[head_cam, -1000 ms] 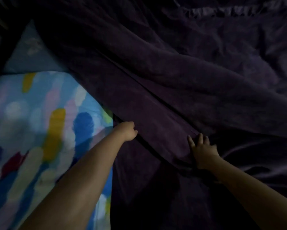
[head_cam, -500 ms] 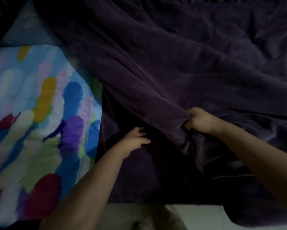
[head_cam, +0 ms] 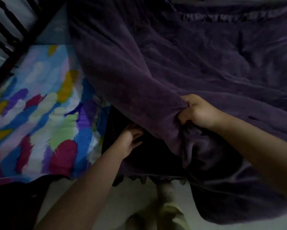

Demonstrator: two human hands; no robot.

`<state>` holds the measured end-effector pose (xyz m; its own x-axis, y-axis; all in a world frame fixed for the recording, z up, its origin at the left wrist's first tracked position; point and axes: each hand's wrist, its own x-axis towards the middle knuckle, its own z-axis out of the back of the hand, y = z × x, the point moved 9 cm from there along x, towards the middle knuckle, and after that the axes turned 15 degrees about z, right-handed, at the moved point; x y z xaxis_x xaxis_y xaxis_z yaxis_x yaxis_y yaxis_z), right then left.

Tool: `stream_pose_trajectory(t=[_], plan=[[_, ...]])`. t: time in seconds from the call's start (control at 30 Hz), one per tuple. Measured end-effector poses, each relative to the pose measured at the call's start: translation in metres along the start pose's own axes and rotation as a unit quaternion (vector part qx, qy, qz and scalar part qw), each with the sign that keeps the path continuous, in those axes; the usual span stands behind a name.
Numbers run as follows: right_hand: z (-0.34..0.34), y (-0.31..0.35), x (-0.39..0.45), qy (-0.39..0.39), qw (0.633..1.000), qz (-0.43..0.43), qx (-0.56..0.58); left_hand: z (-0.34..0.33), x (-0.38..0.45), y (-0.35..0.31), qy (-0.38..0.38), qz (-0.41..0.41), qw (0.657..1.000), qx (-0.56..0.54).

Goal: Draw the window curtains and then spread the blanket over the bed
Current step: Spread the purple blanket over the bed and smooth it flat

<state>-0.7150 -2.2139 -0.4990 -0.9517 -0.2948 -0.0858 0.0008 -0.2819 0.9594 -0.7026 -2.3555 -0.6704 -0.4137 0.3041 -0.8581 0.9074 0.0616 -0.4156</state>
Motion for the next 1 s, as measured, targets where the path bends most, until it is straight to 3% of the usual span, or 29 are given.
stream_pose_trajectory(t=[0.13,0.23,0.33,0.43,0.6,0.7,0.83,0.93,1.0], plan=[[0.068,-0.054,0.015,-0.062,0.981,-0.075,-0.17,-0.012,0.014,0.007,-0.012,-0.022,0.999,0.026],[0.132,-0.09,0.027,-0.076,0.919,-0.133,-0.363,-0.011,0.028,0.017,-0.046,-0.01,0.998,0.035],[0.177,-0.119,0.032,-0.086,0.856,-0.188,-0.474,-0.009,0.047,0.02,-0.083,0.003,0.996,0.031],[0.19,-0.138,0.035,-0.085,0.793,-0.171,-0.578,-0.025,0.071,0.021,-0.106,0.032,0.994,0.021],[0.178,-0.179,0.032,-0.101,0.822,-0.087,-0.554,-0.08,0.116,0.038,-0.051,0.099,0.993,0.025],[0.169,-0.201,0.035,-0.015,0.826,-0.075,-0.559,-0.109,0.134,0.055,-0.047,0.125,0.991,0.009],[0.147,-0.213,0.035,0.163,0.822,-0.12,-0.532,-0.109,0.141,0.051,-0.103,0.034,0.984,-0.139],[0.136,-0.213,0.008,0.262,0.854,-0.21,-0.398,-0.097,0.125,0.047,-0.097,-0.009,0.988,-0.116],[0.118,-0.206,-0.017,0.349,0.826,-0.239,-0.373,-0.088,0.11,0.042,-0.078,-0.037,0.992,-0.095]])
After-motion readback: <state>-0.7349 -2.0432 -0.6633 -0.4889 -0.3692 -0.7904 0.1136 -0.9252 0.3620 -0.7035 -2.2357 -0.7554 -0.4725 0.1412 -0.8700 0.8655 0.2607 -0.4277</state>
